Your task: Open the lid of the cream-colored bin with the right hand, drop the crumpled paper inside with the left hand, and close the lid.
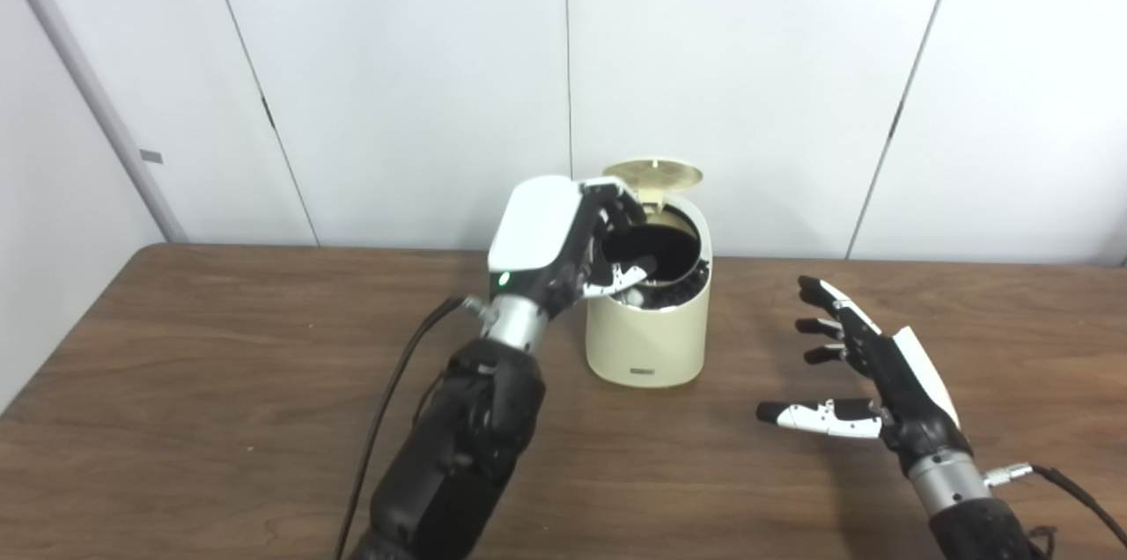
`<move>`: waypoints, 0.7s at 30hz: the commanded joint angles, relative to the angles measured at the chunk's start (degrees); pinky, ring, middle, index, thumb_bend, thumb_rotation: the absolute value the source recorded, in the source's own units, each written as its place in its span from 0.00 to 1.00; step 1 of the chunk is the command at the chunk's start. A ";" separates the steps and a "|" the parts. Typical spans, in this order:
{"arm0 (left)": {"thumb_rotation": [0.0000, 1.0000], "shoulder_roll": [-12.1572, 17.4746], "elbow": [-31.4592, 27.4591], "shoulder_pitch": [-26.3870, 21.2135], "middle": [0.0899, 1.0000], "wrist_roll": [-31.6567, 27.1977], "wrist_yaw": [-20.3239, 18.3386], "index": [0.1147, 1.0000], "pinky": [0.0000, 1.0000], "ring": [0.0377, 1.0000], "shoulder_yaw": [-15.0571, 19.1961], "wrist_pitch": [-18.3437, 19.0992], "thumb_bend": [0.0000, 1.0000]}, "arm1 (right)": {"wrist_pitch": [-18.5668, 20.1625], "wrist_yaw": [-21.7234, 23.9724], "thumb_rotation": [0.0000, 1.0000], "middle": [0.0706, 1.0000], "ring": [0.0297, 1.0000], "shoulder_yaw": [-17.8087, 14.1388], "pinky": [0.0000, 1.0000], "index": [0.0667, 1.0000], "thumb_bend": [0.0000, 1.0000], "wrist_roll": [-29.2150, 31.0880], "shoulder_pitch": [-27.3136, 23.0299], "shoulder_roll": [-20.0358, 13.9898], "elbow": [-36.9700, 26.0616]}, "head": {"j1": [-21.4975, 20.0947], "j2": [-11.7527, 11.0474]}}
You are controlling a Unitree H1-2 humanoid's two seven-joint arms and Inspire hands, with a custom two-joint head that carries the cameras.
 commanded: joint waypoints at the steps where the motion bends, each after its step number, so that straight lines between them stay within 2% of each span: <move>1: 0.00 -0.20 -2.79 -0.85 0.41 -3.78 0.33 0.46 0.35 0.41 1.49 -3.22 0.52 | -2.93 -1.40 0.25 0.87 0.78 -0.80 0.66 0.87 0.68 0.98 -2.38 -0.05 -0.99 | 0.01 0.02; 5: 0.00 0.78 -5.22 2.12 0.44 -5.84 -0.19 0.44 0.39 0.48 2.42 -5.72 0.52 | -3.95 -2.04 0.23 0.86 0.79 -1.18 0.65 0.87 0.67 0.97 -3.65 -0.64 -0.28 | -0.08 -0.36; 10: 0.00 0.74 -5.82 4.53 0.45 -7.13 1.77 0.43 0.42 0.54 4.19 -9.01 0.52 | -4.45 -2.09 0.19 0.87 0.81 -1.68 0.67 0.86 0.69 1.93 -4.49 -0.67 0.35 | -0.15 -0.93; 12: 0.04 0.08 -6.17 5.87 0.61 -9.76 2.49 0.43 0.42 0.57 5.91 -10.64 0.51 | -4.84 -2.07 0.19 0.87 0.81 -1.63 0.68 0.86 0.69 1.95 -4.72 -0.73 0.42 | -0.19 -1.07; 14: 0.05 -0.27 -6.29 6.82 0.66 -12.22 2.63 0.43 0.42 0.59 7.23 -12.16 0.51 | -5.60 -1.86 0.21 0.87 0.81 -1.60 0.68 0.86 0.70 2.38 -4.94 -0.90 0.71 | -0.28 -1.13; 16: 0.01 -0.60 -6.55 7.91 0.70 -15.26 2.19 0.66 0.45 0.62 8.63 -13.23 0.61 | -6.23 -1.50 0.28 0.87 0.82 -1.39 0.71 0.86 0.71 2.44 -5.31 -1.31 0.63 | -0.28 -1.13; 21: 0.04 -0.32 -7.65 10.38 0.74 -21.30 -0.04 0.76 0.52 0.69 10.72 -14.00 0.64 | -9.15 -2.32 0.39 0.88 0.82 -0.07 0.75 0.85 0.73 -1.33 -7.42 -2.91 0.68 | -0.84 -1.62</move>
